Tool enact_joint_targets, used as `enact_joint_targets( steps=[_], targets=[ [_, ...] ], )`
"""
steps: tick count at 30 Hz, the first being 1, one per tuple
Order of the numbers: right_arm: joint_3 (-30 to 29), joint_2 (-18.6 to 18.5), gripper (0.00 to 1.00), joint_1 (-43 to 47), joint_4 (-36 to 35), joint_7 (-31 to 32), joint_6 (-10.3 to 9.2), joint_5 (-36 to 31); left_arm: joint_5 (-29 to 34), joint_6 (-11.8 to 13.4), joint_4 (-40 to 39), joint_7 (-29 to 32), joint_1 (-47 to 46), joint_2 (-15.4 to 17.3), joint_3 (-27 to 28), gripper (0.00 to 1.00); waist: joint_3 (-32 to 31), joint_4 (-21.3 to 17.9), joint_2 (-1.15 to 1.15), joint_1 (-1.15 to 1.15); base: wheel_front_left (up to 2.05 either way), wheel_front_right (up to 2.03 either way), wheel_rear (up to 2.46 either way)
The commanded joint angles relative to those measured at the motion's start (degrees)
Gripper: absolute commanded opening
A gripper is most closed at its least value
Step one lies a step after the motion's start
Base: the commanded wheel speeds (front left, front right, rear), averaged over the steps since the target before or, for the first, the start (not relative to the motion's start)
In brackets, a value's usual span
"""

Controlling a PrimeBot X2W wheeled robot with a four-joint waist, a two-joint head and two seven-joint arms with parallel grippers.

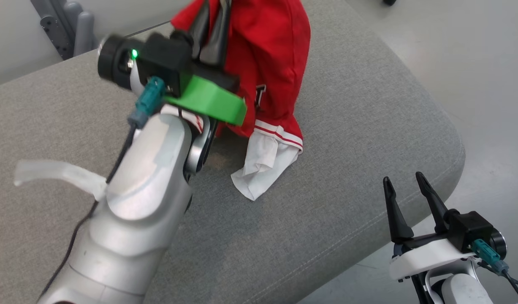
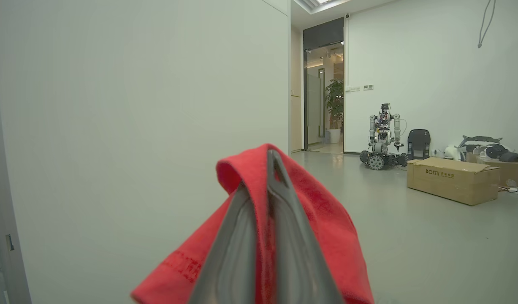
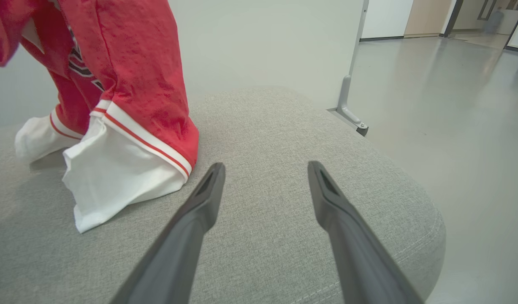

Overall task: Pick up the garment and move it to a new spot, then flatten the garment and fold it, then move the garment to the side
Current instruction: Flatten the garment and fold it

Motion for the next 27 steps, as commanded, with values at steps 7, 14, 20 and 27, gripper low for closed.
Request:
enact_joint_targets(
  steps=[7,14,20,27],
  targets=[
    [-0.65,0.25,1.00,1.12,0.46,-0.18,-0.02,0.58,5.85,-5.07,2.74,0.05,15.47,1.00,1.40,0.00,-0.18,2.25,0.00,0.00,0.00,0.00,0.00],
    [-1.10,0.15,1.00,1.67,0.32,-0.18,-0.02,-0.02,9.88,-7.99,-0.86,0.05,27.67,2.01,2.07,0.15,0.06,6.24,0.00,0.00,0.00,0.00,0.00],
    [-1.20,-0.89,1.00,2.00,-0.06,-0.18,-0.02,-0.39,12.76,-9.00,-5.00,0.06,34.98,3.27,-0.04,0.19,0.10,9.63,0.00,0.00,0.00,0.00,0.00],
    [-0.98,-1.68,1.00,2.17,-0.07,-0.18,-0.02,-0.54,11.27,-9.46,-4.57,0.06,39.76,3.11,-1.07,0.08,-0.04,12.34,0.00,0.00,0.00,0.00,0.00]
  ],
)
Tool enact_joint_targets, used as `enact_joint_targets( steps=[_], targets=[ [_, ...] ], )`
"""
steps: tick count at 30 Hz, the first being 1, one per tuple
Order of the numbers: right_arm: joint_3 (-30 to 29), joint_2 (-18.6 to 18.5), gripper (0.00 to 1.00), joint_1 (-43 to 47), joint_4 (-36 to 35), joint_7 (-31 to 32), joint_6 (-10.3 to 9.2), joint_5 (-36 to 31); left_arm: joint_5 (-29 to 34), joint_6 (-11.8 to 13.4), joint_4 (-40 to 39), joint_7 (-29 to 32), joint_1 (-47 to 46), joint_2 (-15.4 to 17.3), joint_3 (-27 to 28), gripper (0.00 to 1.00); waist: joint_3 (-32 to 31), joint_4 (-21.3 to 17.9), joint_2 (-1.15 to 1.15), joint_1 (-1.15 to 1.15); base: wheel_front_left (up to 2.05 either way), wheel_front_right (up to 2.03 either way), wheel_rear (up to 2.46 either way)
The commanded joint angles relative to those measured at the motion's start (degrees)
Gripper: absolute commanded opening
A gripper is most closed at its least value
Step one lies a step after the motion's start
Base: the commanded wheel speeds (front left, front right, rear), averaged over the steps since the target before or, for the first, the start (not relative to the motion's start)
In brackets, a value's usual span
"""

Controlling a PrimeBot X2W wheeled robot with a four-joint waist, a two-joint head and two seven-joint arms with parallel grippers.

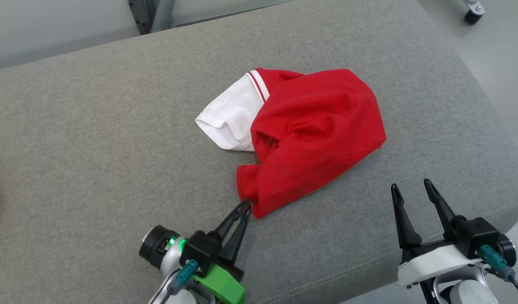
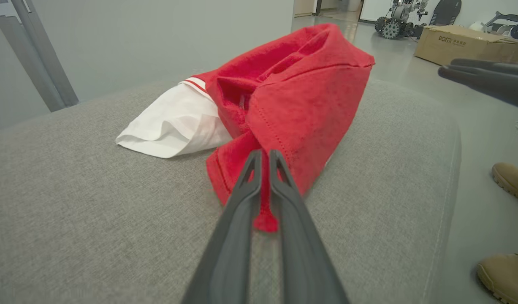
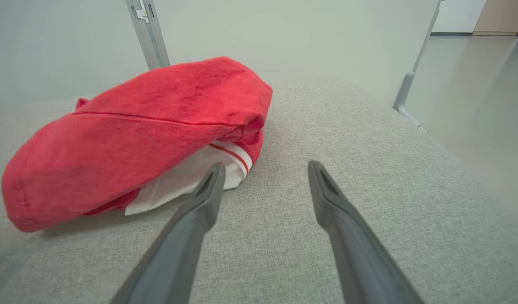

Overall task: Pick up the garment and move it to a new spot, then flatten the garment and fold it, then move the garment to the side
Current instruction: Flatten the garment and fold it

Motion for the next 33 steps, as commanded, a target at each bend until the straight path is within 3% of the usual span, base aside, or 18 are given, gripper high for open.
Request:
enact_joint_targets(
  steps=[1,4,7,8,9,11,13,14,20,21,25,33],
  targets=[
    [0.06,-0.44,1.00,0.55,-0.14,-0.18,-0.02,-0.06,-1.22,-0.24,0.24,0.04,1.02,-0.31,-1.17,0.05,-0.03,1.07,0.00,0.00,0.00,0.00,0.00],
    [0.03,-0.68,1.00,0.30,-0.10,-0.18,-0.02,0.10,-4.13,-0.25,0.22,0.04,1.00,-0.46,-4.50,0.00,0.06,1.58,0.00,0.00,0.00,0.00,0.00],
    [0.10,-0.77,1.00,0.15,-0.03,-0.18,-0.02,0.09,-5.62,-0.16,0.22,0.04,0.30,-0.26,-5.63,0.06,0.05,1.78,0.00,0.00,0.00,0.00,0.00],
    [0.15,-0.79,1.00,0.08,-0.01,-0.18,-0.02,0.07,-6.07,-0.11,0.21,0.04,-0.13,-0.33,-5.85,0.16,0.05,1.82,0.00,0.00,0.00,0.00,0.00],
    [0.19,-0.82,1.00,0.02,0.00,-0.18,-0.02,0.04,-6.51,-0.11,-0.09,0.04,-0.47,-0.55,-5.49,0.37,0.03,1.82,0.00,0.00,0.00,0.00,0.00],
    [0.32,-0.88,1.00,-0.02,0.03,-0.18,-0.02,0.02,-7.20,-0.12,-0.28,0.05,-0.65,-0.90,-4.58,0.60,-0.10,1.70,0.00,0.00,0.00,0.00,0.00],
    [0.41,-0.99,1.00,0.15,0.08,-0.18,-0.02,0.11,-7.95,-0.12,-0.52,0.04,-0.81,-1.21,-3.29,0.94,-0.23,1.47,0.00,0.00,0.00,0.00,0.00],
    [0.36,-1.03,1.00,0.24,0.09,-0.18,-0.02,0.14,-8.51,-0.12,-0.30,0.04,-0.82,-1.35,-2.90,1.00,-0.30,1.33,0.00,0.00,0.00,0.00,0.00],
    [0.68,-0.78,1.00,0.65,-0.01,-0.18,-0.02,0.00,-17.14,-0.13,4.45,0.04,-2.77,-2.40,-3.20,1.00,-0.54,0.38,0.00,0.00,0.00,0.00,0.00],
    [0.81,-0.65,1.00,0.45,0.02,-0.18,-0.02,0.03,-22.54,-0.13,6.65,0.05,-4.61,-2.73,-4.27,1.00,-0.45,0.05,0.00,0.00,0.00,0.00,0.00],
    [1.12,-0.45,1.00,0.15,0.16,-0.18,-0.02,0.21,-33.46,-0.13,12.58,0.61,-8.79,-2.94,-9.08,1.00,-0.36,-0.71,0.00,0.00,0.00,0.00,0.00],
    [0.55,0.00,1.00,0.60,0.22,-0.18,-0.02,0.34,-46.11,-0.13,16.61,1.44,-15.71,-1.11,-15.76,1.00,-0.19,-1.85,0.00,0.00,0.00,0.00,0.00]
  ],
)
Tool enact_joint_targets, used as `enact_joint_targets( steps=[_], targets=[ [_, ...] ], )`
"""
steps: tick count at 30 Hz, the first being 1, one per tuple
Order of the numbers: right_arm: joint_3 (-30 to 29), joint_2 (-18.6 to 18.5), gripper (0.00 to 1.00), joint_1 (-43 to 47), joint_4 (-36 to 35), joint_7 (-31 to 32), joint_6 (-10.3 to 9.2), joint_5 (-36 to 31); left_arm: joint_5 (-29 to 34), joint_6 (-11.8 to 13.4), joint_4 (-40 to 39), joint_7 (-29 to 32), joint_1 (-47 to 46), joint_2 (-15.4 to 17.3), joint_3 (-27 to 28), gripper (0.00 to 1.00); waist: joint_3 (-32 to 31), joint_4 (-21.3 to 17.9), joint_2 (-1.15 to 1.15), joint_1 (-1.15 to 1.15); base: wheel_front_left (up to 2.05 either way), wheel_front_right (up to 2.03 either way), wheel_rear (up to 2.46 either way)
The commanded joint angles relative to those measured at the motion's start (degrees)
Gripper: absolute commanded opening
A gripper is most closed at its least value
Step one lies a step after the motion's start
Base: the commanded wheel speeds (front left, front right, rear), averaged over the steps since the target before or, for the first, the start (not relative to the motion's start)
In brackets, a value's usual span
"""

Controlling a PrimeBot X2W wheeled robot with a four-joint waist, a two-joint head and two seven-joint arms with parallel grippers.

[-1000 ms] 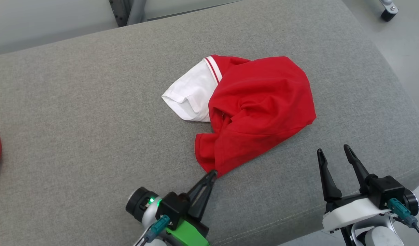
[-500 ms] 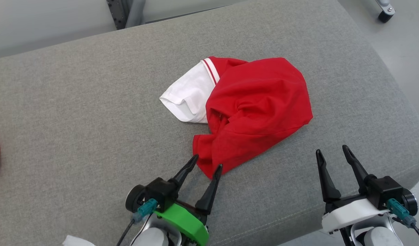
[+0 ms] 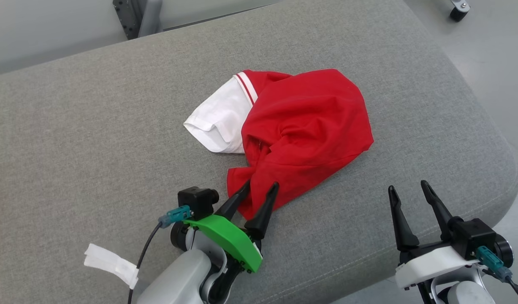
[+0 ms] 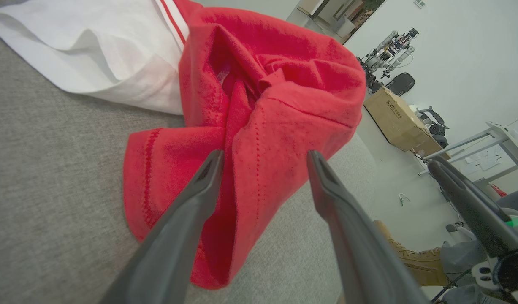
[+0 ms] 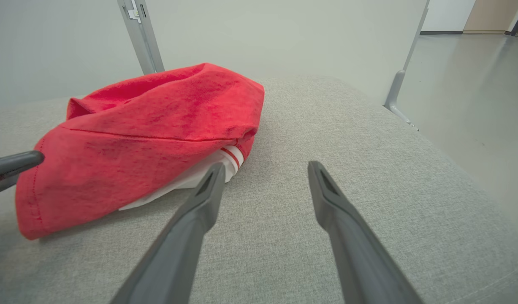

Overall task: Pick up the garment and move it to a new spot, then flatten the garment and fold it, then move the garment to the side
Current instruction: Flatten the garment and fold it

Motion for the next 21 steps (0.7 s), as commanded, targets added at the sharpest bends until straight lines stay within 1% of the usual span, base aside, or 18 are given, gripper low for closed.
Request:
enact_joint_targets(
  steps=[1,4,5,6,7,8,10,11,13,17,21],
  targets=[
    [-0.18,0.19,1.00,0.57,0.00,-0.18,-0.02,0.28,-1.72,0.11,0.38,-0.14,-1.70,0.98,-0.89,1.00,0.06,-0.17,0.00,0.00,0.00,0.00,0.00],
    [-0.03,0.30,1.00,0.61,0.13,-0.18,-0.02,0.21,-4.81,0.11,0.63,-0.42,-3.04,1.67,-2.22,1.00,0.02,-0.38,0.00,0.00,0.00,0.00,0.00],
    [0.03,0.37,1.00,0.55,0.15,-0.18,-0.02,0.20,-5.45,0.11,0.72,-0.43,-3.46,1.80,-2.65,0.96,0.04,-0.43,0.00,0.00,0.00,0.00,0.00],
    [0.08,0.44,1.00,0.49,0.16,-0.18,-0.02,0.22,-6.48,0.11,0.79,-0.31,-3.85,1.84,-3.20,0.84,0.05,-0.47,0.00,0.00,0.00,0.00,0.00],
    [0.12,0.51,1.00,0.42,0.17,-0.18,-0.02,0.26,-7.37,0.11,0.88,-0.15,-4.19,1.83,-3.81,0.68,0.05,-0.52,0.00,0.00,0.00,0.00,0.00],
    [0.14,0.55,1.00,0.35,0.16,-0.18,-0.02,0.29,-8.29,0.11,1.02,-0.04,-4.51,1.79,-4.41,0.49,0.04,-0.58,0.00,0.00,0.00,0.00,0.00],
    [0.21,0.63,1.00,0.19,0.11,-0.18,-0.02,0.30,-9.24,0.11,1.45,0.14,-5.29,1.84,-5.65,0.35,0.04,-0.69,0.00,0.00,0.00,0.00,0.00],
    [0.24,0.66,1.00,0.12,0.09,-0.18,-0.02,0.29,-9.87,0.11,1.73,0.04,-5.69,1.90,-6.19,0.24,0.05,-0.76,0.00,0.00,0.00,0.00,0.00],
    [0.18,0.70,1.00,0.05,0.03,-0.18,-0.02,0.27,-11.09,0.11,1.78,-0.29,-6.34,1.85,-6.64,0.00,0.04,-0.85,0.00,0.00,0.00,0.00,0.00],
    [-0.12,0.71,1.00,0.35,-0.01,-0.18,-0.02,0.19,-12.71,0.11,1.05,-0.74,-7.37,2.38,-6.73,0.00,-0.01,-0.68,0.00,0.00,0.00,0.00,0.00],
    [-0.45,0.61,1.00,0.81,0.29,-0.18,-0.02,0.11,-13.85,0.11,-0.56,-1.29,-9.12,3.91,-5.97,0.00,-0.33,0.03,0.00,0.00,0.00,0.00,0.00]
  ],
)
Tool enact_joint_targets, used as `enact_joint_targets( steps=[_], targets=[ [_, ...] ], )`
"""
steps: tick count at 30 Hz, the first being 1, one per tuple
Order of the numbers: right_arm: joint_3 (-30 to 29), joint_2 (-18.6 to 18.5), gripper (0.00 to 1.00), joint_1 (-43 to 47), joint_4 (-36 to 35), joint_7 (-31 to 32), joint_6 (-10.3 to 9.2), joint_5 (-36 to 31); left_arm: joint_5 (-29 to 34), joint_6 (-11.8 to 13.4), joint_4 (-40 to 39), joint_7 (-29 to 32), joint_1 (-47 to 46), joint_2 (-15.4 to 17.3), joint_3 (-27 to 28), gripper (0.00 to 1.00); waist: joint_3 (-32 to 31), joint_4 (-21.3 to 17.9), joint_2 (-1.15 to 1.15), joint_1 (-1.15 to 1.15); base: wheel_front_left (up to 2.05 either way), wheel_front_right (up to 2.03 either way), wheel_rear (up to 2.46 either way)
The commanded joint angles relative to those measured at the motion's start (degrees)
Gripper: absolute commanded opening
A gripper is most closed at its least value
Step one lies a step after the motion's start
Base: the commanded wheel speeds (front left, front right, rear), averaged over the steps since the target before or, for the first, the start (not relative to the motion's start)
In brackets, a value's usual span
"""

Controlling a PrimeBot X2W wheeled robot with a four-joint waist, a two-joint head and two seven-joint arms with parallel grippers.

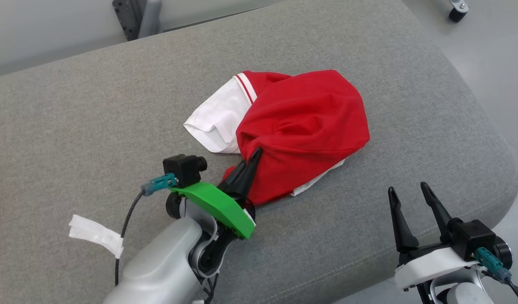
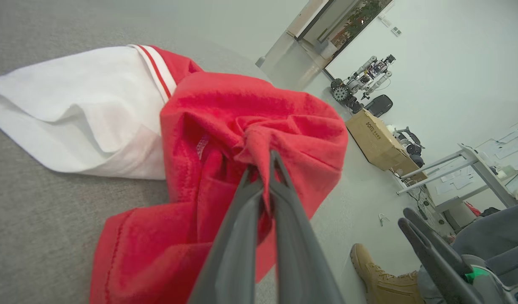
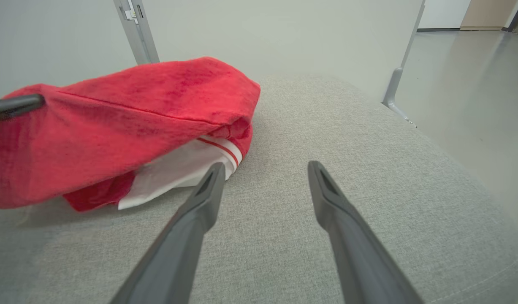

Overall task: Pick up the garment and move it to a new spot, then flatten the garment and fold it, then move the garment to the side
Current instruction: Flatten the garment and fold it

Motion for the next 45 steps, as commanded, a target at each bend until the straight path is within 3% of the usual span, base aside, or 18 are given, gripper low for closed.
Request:
enact_joint_targets(
  steps=[1,5,12,17,21,25,32,45],
  targets=[
    [-0.10,-0.04,1.00,0.63,0.13,-0.18,-0.02,0.08,-0.17,0.11,-0.61,-0.35,-1.24,0.98,0.58,0.00,-0.31,0.48,0.00,0.00,0.00,0.00,0.00],
    [-0.34,-0.29,1.00,0.68,-0.22,-0.18,-0.02,-0.18,6.33,0.11,-3.92,-0.48,-3.54,4.28,6.21,0.00,-0.71,1.99,0.00,0.00,0.00,0.00,0.00],
    [-0.58,-1.19,1.00,1.28,-0.33,-0.18,-0.02,-0.21,25.25,0.11,-13.96,-0.47,1.05,7.94,20.92,0.00,-1.37,5.11,0.00,0.00,0.00,0.00,0.00],
    [-0.41,-1.74,1.00,1.43,-0.46,-0.18,-0.02,-0.21,36.03,0.11,-20.58,-0.46,9.35,8.00,29.63,0.00,-1.16,7.48,0.00,0.00,0.00,0.00,0.00],
    [0.05,-2.16,1.00,1.05,-0.49,-0.18,-0.02,-0.28,42.37,0.11,-22.57,-0.41,17.56,5.77,34.09,0.00,-0.73,8.76,0.00,0.00,0.00,0.00,0.00],
    [0.13,-2.74,1.00,0.72,-0.58,-0.18,-0.02,-0.16,47.46,0.11,-24.90,-0.41,24.74,3.11,35.07,0.00,-0.17,9.77,0.00,0.00,0.00,0.00,0.00],
    [0.15,-3.40,1.00,1.30,-0.50,-0.18,-0.02,-0.64,51.00,0.11,-28.58,-0.41,31.68,-0.31,32.49,0.00,0.05,11.35,0.00,0.00,0.00,0.00,0.00],
    [1.12,-3.98,1.00,1.64,0.04,-0.18,-0.02,-0.36,52.08,0.11,-20.06,-0.41,35.70,1.59,25.27,0.00,-0.94,10.96,0.00,0.00,0.00,0.00,0.00]
  ],
)
